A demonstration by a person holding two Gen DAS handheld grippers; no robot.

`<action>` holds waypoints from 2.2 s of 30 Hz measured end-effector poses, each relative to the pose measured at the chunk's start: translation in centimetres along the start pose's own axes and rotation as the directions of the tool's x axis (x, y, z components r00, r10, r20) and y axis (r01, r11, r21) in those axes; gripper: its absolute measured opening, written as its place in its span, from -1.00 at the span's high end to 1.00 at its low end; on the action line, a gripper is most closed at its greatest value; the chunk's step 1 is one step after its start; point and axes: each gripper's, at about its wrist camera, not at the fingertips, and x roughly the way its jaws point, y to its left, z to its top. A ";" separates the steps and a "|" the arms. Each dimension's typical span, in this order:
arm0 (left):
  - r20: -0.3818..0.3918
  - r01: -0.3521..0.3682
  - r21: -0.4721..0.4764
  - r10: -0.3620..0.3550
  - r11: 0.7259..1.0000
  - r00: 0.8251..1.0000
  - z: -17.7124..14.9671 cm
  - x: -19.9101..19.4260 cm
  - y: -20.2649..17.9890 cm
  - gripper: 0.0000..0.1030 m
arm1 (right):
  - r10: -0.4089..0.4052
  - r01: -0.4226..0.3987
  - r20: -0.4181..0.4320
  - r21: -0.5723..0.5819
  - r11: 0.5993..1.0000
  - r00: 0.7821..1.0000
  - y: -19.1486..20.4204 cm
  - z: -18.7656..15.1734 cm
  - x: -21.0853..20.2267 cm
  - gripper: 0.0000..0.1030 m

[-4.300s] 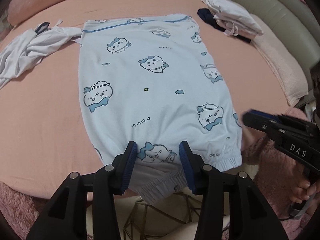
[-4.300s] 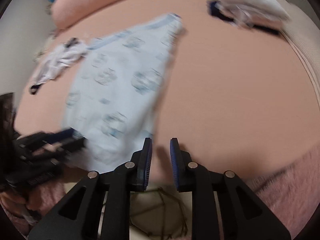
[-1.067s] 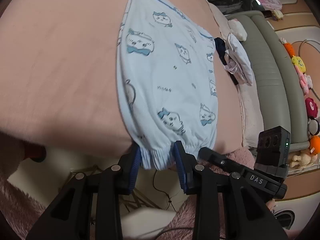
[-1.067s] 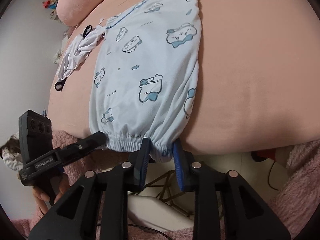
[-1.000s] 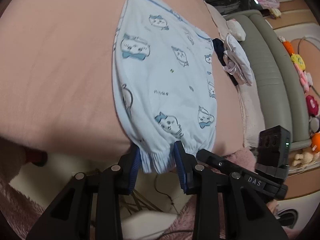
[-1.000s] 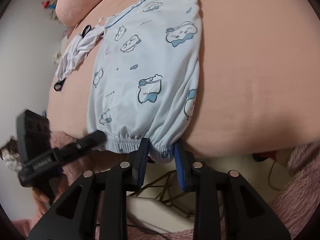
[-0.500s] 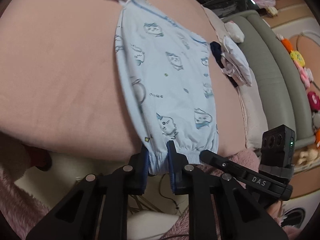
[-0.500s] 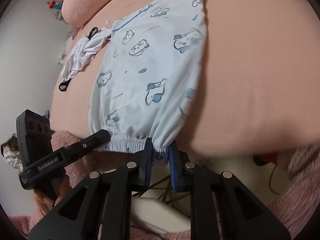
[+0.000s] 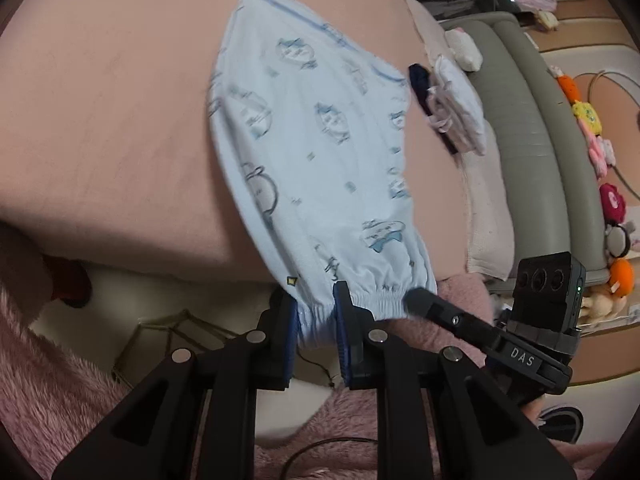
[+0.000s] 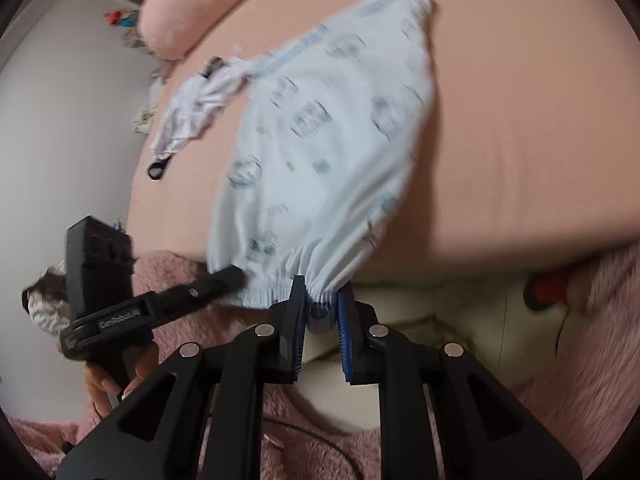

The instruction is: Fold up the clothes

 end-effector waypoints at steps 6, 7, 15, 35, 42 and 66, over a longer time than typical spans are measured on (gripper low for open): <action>0.063 0.025 0.041 -0.028 0.999 0.998 5.4 0.3 -1.1 0.65 | 0.027 -0.026 0.094 -0.010 1.000 0.995 1.4 4.6 -1.2 0.66; 0.085 0.025 0.046 -0.029 0.999 0.996 6.5 0.3 -1.2 0.62 | 0.006 -0.004 0.129 -0.020 1.000 0.992 1.7 5.8 -1.1 0.65; 0.222 -0.072 0.177 0.032 0.982 0.974 11.0 -0.9 -0.6 0.01 | -0.096 0.114 0.254 -0.055 0.992 0.963 0.9 9.8 -1.0 0.07; 0.193 -0.260 0.442 0.192 0.858 0.962 8.9 4.4 -1.3 0.28 | -0.239 0.272 0.145 -0.290 0.917 0.960 -0.4 11.6 5.5 0.15; 0.172 -0.230 0.385 0.176 0.894 0.969 9.9 4.9 -0.6 0.45 | -0.218 0.250 0.144 -0.273 0.929 0.965 -0.7 12.1 6.2 0.53; 0.253 -0.285 0.291 0.214 0.913 0.943 21.8 5.1 -2.0 0.15 | -0.151 0.175 0.176 -0.129 0.976 0.973 -2.3 24.5 7.3 0.37</action>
